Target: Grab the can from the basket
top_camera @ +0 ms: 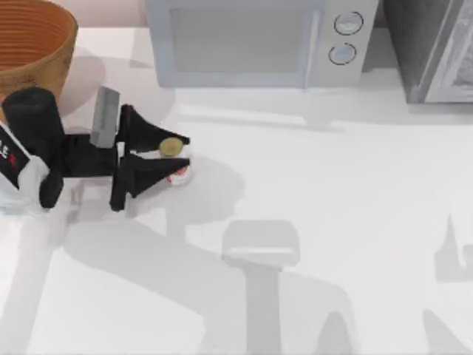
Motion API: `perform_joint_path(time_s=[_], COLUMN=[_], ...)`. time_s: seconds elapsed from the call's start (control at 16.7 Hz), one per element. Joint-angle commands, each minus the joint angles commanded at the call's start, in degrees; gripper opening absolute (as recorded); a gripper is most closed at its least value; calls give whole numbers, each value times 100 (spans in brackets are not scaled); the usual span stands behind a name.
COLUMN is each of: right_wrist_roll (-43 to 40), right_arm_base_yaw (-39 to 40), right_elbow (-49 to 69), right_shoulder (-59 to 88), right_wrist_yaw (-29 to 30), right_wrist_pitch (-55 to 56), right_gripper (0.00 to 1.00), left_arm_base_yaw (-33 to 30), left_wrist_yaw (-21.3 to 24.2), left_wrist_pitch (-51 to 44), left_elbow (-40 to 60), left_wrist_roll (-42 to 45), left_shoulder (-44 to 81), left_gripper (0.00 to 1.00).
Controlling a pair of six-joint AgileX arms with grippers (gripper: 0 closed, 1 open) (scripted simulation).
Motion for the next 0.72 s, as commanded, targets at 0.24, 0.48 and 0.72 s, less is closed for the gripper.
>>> perform_joint_path(time_s=[0.24, 0.48, 0.72], right_wrist_roll=[0, 0, 0], right_arm_base_yaw=[0, 0, 0], right_elbow=[0, 0, 0], right_shoulder=[0, 0, 0], right_wrist_yaw=[0, 0, 0], right_wrist_pitch=[0, 0, 0], right_gripper=[100, 100, 100], left_arm_base_yaw=[-9, -9, -9], left_wrist_yaw=[241, 241, 241], left_wrist_pitch=[174, 174, 174], left_elbow=[156, 156, 156], left_wrist_roll=[25, 25, 25], left_shoulder=[382, 382, 382], left_gripper=[0, 0, 30])
